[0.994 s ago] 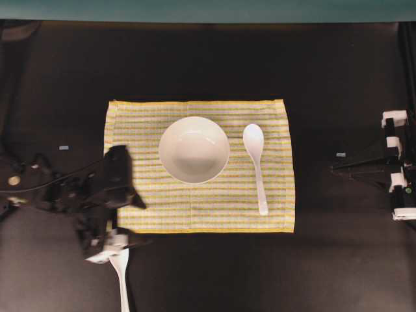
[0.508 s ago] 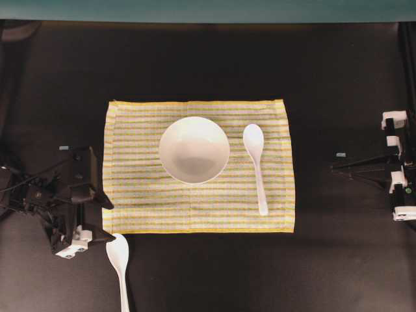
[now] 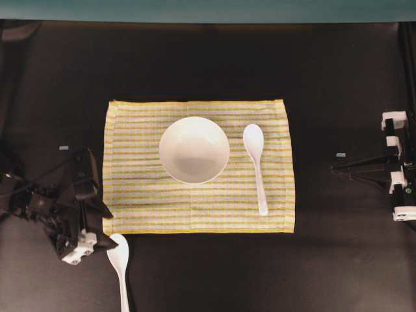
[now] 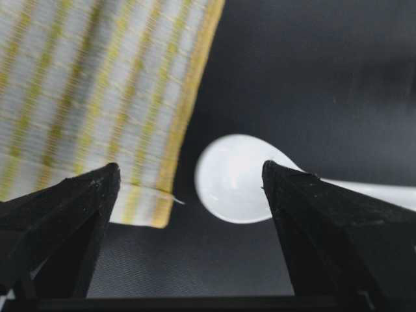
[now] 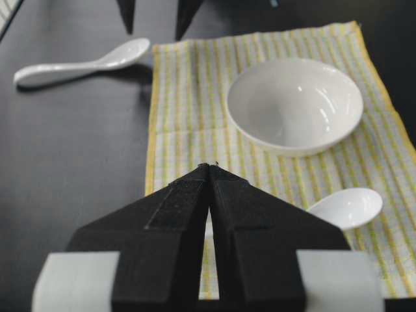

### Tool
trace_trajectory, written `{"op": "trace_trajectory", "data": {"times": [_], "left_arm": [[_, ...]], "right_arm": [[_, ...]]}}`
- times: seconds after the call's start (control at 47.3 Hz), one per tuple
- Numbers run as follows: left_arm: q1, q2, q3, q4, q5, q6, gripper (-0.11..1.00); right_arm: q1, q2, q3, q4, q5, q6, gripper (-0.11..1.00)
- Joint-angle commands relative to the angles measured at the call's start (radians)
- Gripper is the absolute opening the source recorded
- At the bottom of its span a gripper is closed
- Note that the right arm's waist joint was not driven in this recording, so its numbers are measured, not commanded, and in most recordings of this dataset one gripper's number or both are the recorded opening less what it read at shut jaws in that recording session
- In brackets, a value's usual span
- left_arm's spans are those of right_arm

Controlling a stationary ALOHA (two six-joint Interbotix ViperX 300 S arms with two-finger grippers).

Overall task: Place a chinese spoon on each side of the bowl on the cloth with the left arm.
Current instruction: 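Move the left gripper down and grasp the left white spoon, then lift the spoon and place it on the cloth left of the bowl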

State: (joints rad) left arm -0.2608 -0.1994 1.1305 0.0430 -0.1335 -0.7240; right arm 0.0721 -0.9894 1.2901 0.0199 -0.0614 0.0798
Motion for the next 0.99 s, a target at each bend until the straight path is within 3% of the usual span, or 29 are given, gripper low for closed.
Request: {"op": "trace_trajectory", "data": {"times": [0.0,0.381,0.508,0.656,0.846,0.973], "left_arm": [[-0.018,0.028,-0.018,0.003,-0.008,-0.002,0.84],[-0.031,0.077,-0.04,0.003,-0.011,-0.003,0.84],[-0.031,0.074,-0.038,0.003,-0.009,0.009,0.78],[-0.032,0.04,-0.046,0.003,0.003,0.011,0.57],[-0.017,-0.046,-0.081,0.003,0.071,0.031,0.07],[0.015,-0.133,-0.15,0.003,0.213,0.104,0.03]], "right_arm": [[0.0,0.009,-0.008,0.003,-0.009,0.008,0.01],[0.0,0.009,-0.008,0.003,-0.005,0.008,0.01],[0.0,0.008,-0.006,0.003,-0.005,0.008,0.01],[0.0,0.006,-0.008,0.003,-0.005,0.008,0.01],[0.0,0.003,-0.006,0.002,-0.005,0.008,0.01],[0.0,0.003,-0.006,0.003,-0.006,0.008,0.01]]}}
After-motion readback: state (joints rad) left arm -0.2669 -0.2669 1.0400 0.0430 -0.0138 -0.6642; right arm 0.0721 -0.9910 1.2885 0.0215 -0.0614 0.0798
